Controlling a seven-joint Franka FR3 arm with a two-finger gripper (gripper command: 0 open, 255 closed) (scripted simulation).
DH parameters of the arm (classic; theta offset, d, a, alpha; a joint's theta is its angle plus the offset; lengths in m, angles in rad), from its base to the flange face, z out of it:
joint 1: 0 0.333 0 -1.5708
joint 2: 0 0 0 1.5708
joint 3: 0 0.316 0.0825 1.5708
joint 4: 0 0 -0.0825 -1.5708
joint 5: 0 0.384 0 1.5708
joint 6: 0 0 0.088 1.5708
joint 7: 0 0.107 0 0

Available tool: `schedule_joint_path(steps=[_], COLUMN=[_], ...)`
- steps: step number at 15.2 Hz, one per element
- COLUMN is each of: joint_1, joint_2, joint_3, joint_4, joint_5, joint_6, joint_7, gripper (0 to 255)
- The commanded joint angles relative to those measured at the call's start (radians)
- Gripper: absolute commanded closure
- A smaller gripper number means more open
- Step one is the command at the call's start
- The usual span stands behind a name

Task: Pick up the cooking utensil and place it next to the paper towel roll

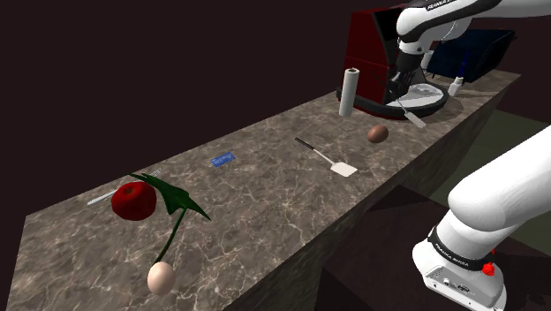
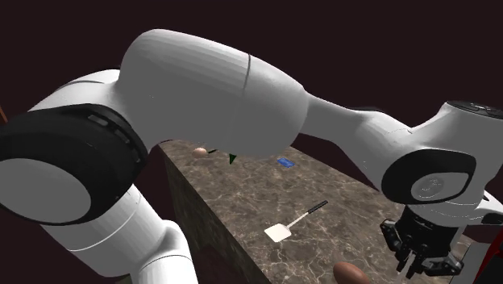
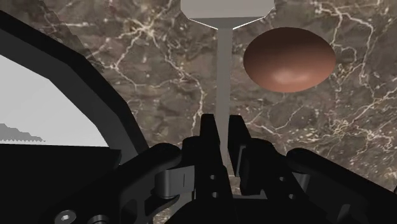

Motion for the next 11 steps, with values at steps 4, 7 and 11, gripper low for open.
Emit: schedule_joint_path(steps=[4, 7, 11], joint_1=[0.0, 0.0, 0.001], joint_2=[0.02, 0.034, 0.057], joint_3=[-0.007, -0.012, -0.018], joint_4=[-0.052, -0.08, -0.115], joint_5=[0.004, 0.007, 0.013], joint_6=[0.071, 0.113, 0.17], joint_7=[-0.005, -0.009, -0.017], gripper=[255, 255, 255])
